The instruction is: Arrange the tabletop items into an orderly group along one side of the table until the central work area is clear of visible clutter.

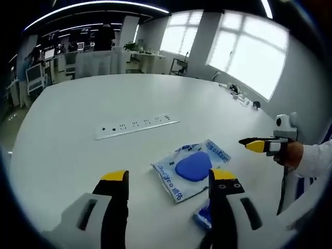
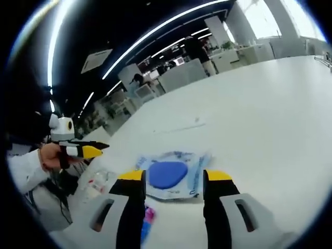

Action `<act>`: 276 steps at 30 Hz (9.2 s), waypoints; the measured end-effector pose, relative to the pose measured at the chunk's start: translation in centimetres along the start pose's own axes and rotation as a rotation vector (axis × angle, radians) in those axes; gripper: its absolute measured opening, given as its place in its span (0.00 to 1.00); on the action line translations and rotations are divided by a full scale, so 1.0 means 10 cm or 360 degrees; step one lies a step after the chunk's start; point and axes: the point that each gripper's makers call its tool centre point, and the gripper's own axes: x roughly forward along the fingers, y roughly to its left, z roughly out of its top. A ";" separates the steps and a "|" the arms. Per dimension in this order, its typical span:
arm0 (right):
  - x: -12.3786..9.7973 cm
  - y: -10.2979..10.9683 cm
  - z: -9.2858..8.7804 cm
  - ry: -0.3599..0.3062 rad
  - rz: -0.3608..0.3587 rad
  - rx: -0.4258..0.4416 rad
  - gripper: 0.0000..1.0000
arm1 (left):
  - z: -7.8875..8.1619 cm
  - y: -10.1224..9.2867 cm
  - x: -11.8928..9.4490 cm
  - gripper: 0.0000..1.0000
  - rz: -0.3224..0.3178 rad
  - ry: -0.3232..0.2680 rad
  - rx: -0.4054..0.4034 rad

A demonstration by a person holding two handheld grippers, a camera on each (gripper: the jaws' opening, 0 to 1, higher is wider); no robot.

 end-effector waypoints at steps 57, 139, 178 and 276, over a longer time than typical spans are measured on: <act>-0.20 0.80 -0.15 0.0294 0.0532 -0.0542 0.62 | -0.27 -0.70 -1.02 0.90 -0.0194 -0.0150 0.0151; 0.52 0.83 -1.19 0.0969 0.0991 -0.1040 0.06 | -1.02 -0.78 -1.32 0.85 -0.0121 -0.0120 -0.0117; 0.24 0.82 -1.08 0.0781 0.0885 -0.0713 0.00 | -1.00 -0.89 -1.23 0.82 -0.0168 -0.0101 -0.0098; -0.62 1.01 0.38 -0.0204 0.0572 -0.0249 0.00 | -0.29 -1.28 -0.65 0.01 -0.0073 -0.0147 0.0184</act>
